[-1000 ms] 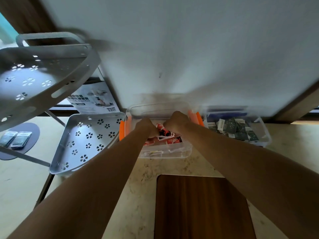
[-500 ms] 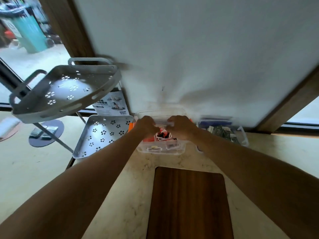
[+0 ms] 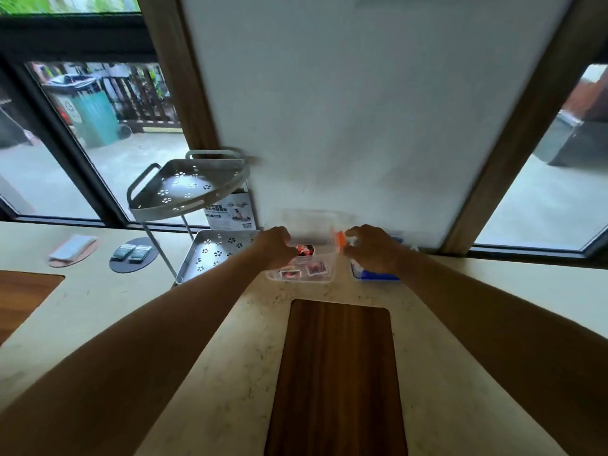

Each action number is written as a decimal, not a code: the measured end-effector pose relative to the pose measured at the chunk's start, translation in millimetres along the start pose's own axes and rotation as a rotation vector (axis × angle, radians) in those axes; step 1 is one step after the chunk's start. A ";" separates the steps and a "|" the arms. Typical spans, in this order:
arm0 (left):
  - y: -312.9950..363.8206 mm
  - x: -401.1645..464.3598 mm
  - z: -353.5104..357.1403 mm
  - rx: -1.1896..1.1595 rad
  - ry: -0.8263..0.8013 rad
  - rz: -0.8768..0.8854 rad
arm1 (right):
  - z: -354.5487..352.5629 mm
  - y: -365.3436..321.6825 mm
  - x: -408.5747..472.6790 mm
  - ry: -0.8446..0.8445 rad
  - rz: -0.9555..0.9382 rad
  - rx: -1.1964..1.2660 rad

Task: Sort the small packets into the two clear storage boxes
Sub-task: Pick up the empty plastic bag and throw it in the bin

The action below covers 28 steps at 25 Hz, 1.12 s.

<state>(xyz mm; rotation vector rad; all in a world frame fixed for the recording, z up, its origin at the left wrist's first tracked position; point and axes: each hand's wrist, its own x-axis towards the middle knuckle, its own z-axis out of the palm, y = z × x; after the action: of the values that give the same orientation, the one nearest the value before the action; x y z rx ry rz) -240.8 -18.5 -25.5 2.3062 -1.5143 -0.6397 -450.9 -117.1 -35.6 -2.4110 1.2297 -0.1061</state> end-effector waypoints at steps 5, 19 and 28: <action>15.1 -58.1 6.4 0.043 0.014 0.066 | -8.4 9.2 -73.0 0.039 0.006 -0.025; 62.2 -142.0 85.8 0.071 -0.138 0.189 | 35.0 65.5 -205.9 0.134 0.150 0.160; 122.4 -183.9 244.8 0.082 -0.536 0.248 | 140.7 176.4 -381.3 0.068 0.673 0.251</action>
<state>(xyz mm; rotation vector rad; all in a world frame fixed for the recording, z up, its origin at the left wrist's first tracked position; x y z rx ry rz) -527.2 99.2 -138.9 2.0448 -2.0477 -1.2094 -778.1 140.2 -187.4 -1.6935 1.8629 -0.1277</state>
